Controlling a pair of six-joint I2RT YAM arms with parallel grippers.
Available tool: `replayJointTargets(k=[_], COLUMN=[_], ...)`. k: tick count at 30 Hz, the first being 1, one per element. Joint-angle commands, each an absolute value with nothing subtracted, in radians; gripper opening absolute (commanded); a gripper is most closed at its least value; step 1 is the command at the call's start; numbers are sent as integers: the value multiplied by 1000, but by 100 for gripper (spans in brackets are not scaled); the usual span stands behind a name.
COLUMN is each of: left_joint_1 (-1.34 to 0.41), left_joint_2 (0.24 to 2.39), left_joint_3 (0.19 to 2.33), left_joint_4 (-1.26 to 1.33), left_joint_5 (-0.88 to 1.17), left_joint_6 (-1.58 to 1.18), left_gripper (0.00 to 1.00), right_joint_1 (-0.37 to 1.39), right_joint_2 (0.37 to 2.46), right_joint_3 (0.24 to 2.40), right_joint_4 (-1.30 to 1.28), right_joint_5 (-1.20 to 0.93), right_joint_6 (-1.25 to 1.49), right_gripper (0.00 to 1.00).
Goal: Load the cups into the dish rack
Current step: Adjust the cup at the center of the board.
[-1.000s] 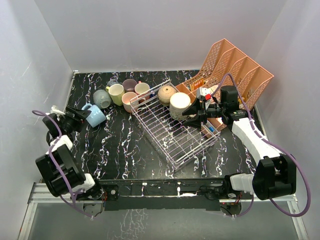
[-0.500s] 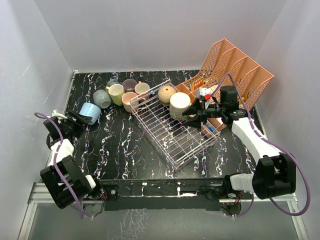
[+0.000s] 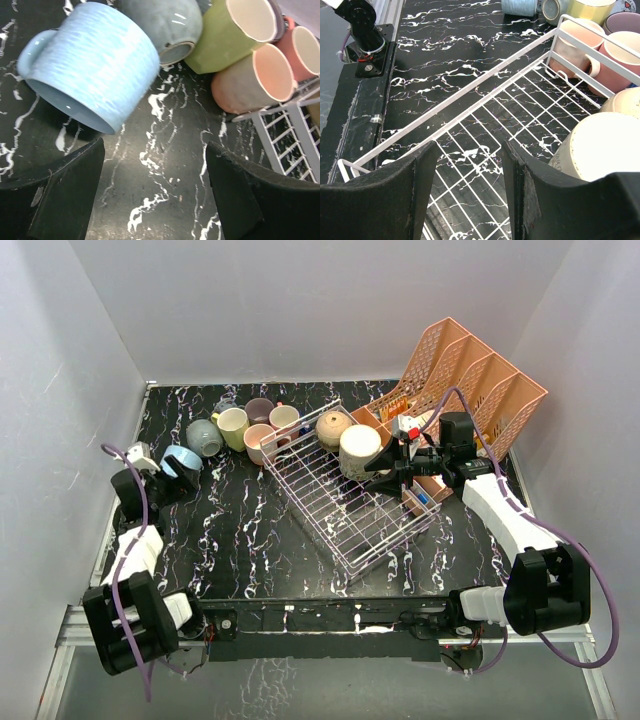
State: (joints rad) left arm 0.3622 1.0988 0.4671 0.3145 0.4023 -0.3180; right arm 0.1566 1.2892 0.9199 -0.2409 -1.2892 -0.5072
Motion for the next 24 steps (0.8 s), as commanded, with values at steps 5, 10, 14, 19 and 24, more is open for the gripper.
replayJointTargets(k=[5,10,14,19,24], left_joint_1=[364,364,364,364,365], left_joint_2=[1140,1203,1313,1440,1538], left_joint_3=[470,445,429,403,410], left_joint_4=[411,514,667,851,936], left_joint_5=[321,338,369,366,379], left_joint_6=[-282,-311,-362,-419,-450], left_gripper=[79,78,70,61,46], right_joint_1=[153,152,153,153,153], right_joint_2=[1271,1269,1265,1267,1271], right_joint_3=[928,930,927,927,928], right_joint_4=[-242,-245,-245,-245,-246], right_joint_5=[-1294,-1300,-1296,-1294,-1292], right_joint_6=[-535,-538,-541,-543,-544], right_gripper=[56,56,57,57,57])
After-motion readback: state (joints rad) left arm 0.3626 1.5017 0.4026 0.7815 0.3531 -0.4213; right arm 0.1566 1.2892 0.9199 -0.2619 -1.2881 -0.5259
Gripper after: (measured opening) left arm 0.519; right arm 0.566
